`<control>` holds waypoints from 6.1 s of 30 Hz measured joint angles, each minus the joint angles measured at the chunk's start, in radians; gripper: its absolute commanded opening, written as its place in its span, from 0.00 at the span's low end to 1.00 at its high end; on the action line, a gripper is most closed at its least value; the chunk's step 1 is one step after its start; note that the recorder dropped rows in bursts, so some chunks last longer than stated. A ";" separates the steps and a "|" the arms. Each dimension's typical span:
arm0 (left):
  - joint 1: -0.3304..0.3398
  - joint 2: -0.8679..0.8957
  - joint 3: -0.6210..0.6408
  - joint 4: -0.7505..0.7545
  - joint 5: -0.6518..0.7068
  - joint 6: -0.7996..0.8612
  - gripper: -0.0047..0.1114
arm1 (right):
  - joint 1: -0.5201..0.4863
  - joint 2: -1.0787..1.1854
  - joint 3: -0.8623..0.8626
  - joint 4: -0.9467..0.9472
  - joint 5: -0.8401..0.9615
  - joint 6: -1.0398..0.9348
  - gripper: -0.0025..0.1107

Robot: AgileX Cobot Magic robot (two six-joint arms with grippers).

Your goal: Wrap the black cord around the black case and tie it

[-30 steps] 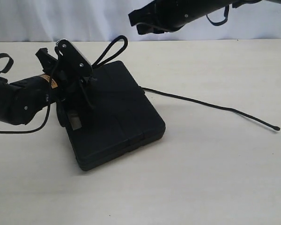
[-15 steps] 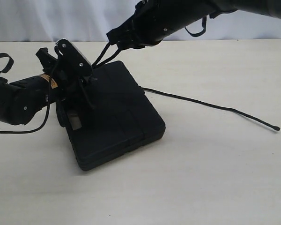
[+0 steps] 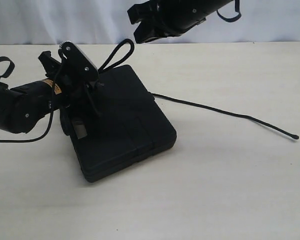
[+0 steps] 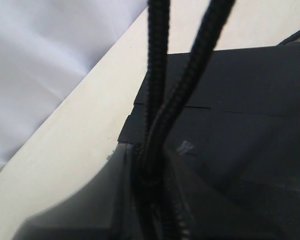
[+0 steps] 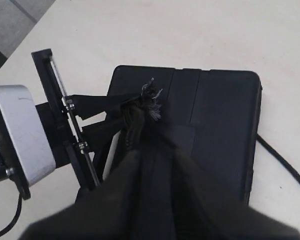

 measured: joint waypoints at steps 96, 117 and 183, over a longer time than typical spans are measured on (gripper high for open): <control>-0.003 0.000 0.000 0.338 0.105 -0.004 0.04 | -0.251 0.380 0.095 -0.971 0.221 0.020 0.43; -0.003 0.000 0.000 0.456 0.102 -0.004 0.04 | -0.276 0.267 0.095 -0.529 0.198 -0.046 0.06; -0.003 0.013 0.005 0.205 -0.146 0.262 0.04 | -0.078 0.231 0.119 0.442 0.248 -0.118 0.42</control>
